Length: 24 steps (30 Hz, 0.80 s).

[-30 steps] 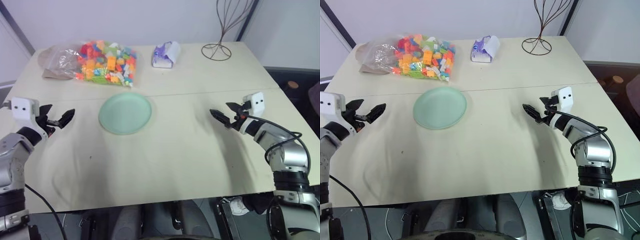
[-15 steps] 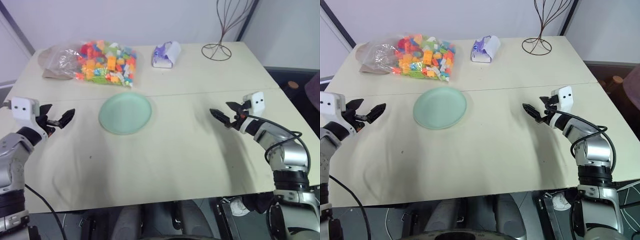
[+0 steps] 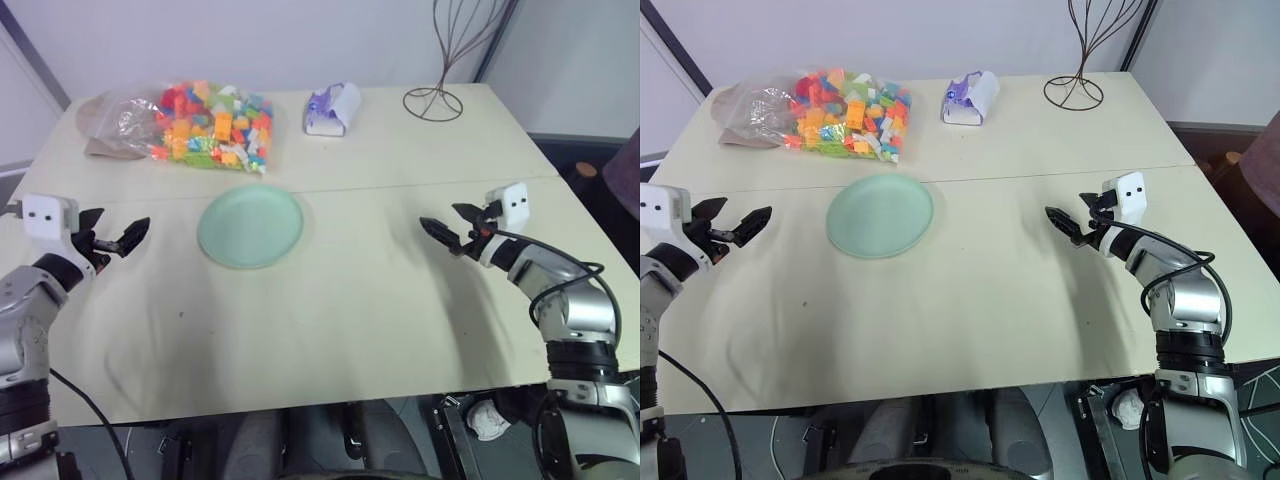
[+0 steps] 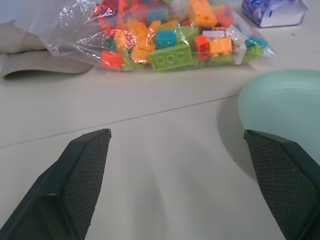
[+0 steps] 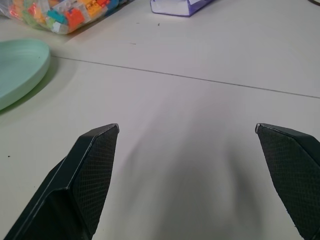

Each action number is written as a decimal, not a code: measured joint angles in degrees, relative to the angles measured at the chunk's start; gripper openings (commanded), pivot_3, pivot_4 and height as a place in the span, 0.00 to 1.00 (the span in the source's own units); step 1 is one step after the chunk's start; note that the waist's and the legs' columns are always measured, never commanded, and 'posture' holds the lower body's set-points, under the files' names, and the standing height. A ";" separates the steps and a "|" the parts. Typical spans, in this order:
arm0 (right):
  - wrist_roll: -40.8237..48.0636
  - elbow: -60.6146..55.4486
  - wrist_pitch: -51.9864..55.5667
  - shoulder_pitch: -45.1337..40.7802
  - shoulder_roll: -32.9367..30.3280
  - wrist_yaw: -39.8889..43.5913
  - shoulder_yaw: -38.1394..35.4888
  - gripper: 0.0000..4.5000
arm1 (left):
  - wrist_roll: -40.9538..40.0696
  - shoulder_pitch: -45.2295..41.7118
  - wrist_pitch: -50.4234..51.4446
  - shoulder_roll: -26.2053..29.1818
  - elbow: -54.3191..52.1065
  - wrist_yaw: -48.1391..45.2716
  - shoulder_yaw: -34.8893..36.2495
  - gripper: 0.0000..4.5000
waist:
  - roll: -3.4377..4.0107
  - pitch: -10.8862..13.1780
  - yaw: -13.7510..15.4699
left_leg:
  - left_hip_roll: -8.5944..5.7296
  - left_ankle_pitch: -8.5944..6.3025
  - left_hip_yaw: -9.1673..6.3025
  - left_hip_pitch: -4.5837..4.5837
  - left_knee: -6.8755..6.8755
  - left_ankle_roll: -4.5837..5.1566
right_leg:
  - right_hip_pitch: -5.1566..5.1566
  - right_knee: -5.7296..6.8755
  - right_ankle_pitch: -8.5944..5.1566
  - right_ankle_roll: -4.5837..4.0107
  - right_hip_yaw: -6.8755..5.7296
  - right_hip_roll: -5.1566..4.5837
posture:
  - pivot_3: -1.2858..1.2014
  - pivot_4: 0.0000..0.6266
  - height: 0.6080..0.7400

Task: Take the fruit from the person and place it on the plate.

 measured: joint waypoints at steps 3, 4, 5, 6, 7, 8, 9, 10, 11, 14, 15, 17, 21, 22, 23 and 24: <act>0.00 0.00 0.00 0.00 0.00 -0.07 0.00 1.00 | 0.00 0.00 0.00 0.01 0.00 -0.07 0.00 0.99 | 0.00 0.00 0.00 | 0.00 0.00 0.00 0.00 0.00 0.00 | 0.00 0.00 0.00 0.00 0.00 0.00 | 0.52 0.24 1.00; 0.00 0.00 0.00 0.00 0.00 -0.16 0.00 1.00 | 0.01 0.00 0.00 0.01 0.00 -0.10 0.00 0.99 | 0.00 0.00 0.00 | 0.00 0.00 0.00 0.00 0.00 0.00 | 0.00 0.00 0.00 0.00 0.00 0.00 | 0.52 0.24 1.00; 0.00 0.00 0.00 0.00 0.00 -0.29 0.00 1.00 | 0.02 -0.01 0.00 0.02 0.00 -0.12 0.00 0.99 | 0.00 0.00 0.00 | 0.00 0.00 0.00 0.00 0.00 0.00 | 0.00 0.00 0.00 0.00 0.00 0.00 | 0.52 0.24 1.00; 0.00 0.00 0.00 0.00 0.00 -0.37 0.00 1.00 | 0.03 -0.04 0.00 0.02 0.01 -0.13 0.00 0.99 | 0.00 0.00 0.00 | 0.00 0.00 0.00 0.00 0.00 0.00 | 0.00 0.00 0.00 0.00 0.00 0.00 | 0.52 0.24 1.00; 0.00 0.00 0.00 0.00 0.00 -0.41 0.00 1.00 | 0.05 -0.10 0.00 0.02 0.01 -0.14 0.00 0.99 | 0.00 0.00 0.00 | 0.00 0.00 0.00 0.00 0.00 0.00 | 0.00 0.00 0.00 0.00 0.00 0.00 | 0.52 0.24 1.00; 0.00 0.00 0.00 0.01 0.00 -0.44 0.00 1.00 | 0.05 -0.20 0.00 0.02 0.01 -0.14 0.00 0.99 | 0.00 0.00 0.00 | 0.00 0.00 0.00 0.00 0.00 0.00 | 0.00 0.00 0.00 0.00 0.00 0.00 | 0.52 0.24 1.00; 0.00 0.00 0.00 0.01 0.00 -0.46 0.00 1.00 | 0.05 -0.26 0.00 0.02 0.01 -0.15 0.00 0.99 | 0.00 0.00 0.00 | 0.00 0.00 0.00 0.00 0.00 0.00 | 0.00 0.00 0.00 0.00 0.00 0.00 | 0.52 0.24 1.00; 0.00 0.00 0.00 0.01 0.00 -0.50 0.00 1.00 | 0.06 -0.29 0.00 0.03 0.01 -0.15 0.00 0.99 | 0.00 0.00 0.00 | 0.00 0.00 0.00 0.00 0.00 0.00 | 0.00 0.00 0.00 0.00 0.00 0.00 | 0.52 0.24 1.00; 0.00 0.00 0.00 0.01 0.00 -0.55 0.00 1.00 | 0.06 -0.29 0.00 0.03 0.01 -0.16 0.00 0.99 | 0.00 0.00 0.00 | 0.00 0.00 0.00 0.00 0.00 0.00 | 0.00 0.00 0.00 0.00 0.00 0.00 | 0.52 0.24 1.00; 0.01 0.00 0.00 0.01 0.00 -0.71 0.00 1.00 | 0.08 -0.29 -0.03 0.03 0.01 -0.20 0.00 0.99 | 0.00 0.00 0.00 | 0.00 0.00 0.00 0.00 0.00 0.00 | 0.00 0.00 0.00 0.00 0.00 0.00 | 0.52 0.24 1.00; 0.01 0.00 0.00 0.02 0.00 -0.79 0.00 1.00 | 0.09 -0.29 -0.04 0.03 0.02 -0.20 0.00 0.99 | 0.00 0.00 0.00 | 0.00 0.00 0.00 0.00 0.00 0.00 | 0.00 0.00 0.00 0.00 0.00 0.00 | 0.52 0.24 1.00; 0.01 0.00 0.00 0.02 0.00 -0.92 0.00 1.00 | 0.11 -0.34 -0.05 0.03 0.10 -0.23 0.00 0.99 | 0.00 0.00 0.00 | 0.00 0.00 0.00 0.00 0.00 0.00 | 0.00 0.00 0.00 0.00 0.00 0.00 | 0.52 0.24 1.00; 0.01 0.00 -0.01 0.03 0.00 -0.96 0.00 1.00 | 0.14 -0.69 -0.06 0.05 0.47 -0.29 0.00 0.99 | 0.00 0.00 0.00 | 0.00 0.00 0.00 0.00 0.00 0.00 | 0.00 0.00 0.00 0.00 0.00 0.00 | 0.52 0.24 1.00; 0.01 0.00 -0.01 0.03 0.00 -0.98 0.00 1.00 | 0.15 -0.70 -0.06 0.08 0.48 -0.33 0.00 0.99 | 0.00 0.00 0.00 | 0.00 0.00 0.00 0.00 0.00 0.00 | 0.00 0.00 0.00 0.00 0.00 0.00 | 0.52 0.24 1.00; 0.01 0.00 -0.01 0.04 0.00 -1.00 0.00 1.00 | 0.16 -0.70 -0.07 0.12 0.49 -0.37 0.00 0.99 | 0.00 0.00 0.00 | 0.00 0.00 0.00 0.00 0.00 0.00 | 0.00 0.00 0.00 0.00 0.00 0.00 | 0.52 0.24 1.00; 0.01 0.00 -0.01 0.04 0.00 -1.02 0.00 1.00 | 0.16 -0.70 -0.07 0.15 0.50 -0.42 0.00 0.99 | 0.00 0.00 0.00 | 0.00 0.00 0.00 0.00 0.00 0.00 | 0.00 0.00 0.00 0.00 0.00 0.00 | 0.52 0.24 1.00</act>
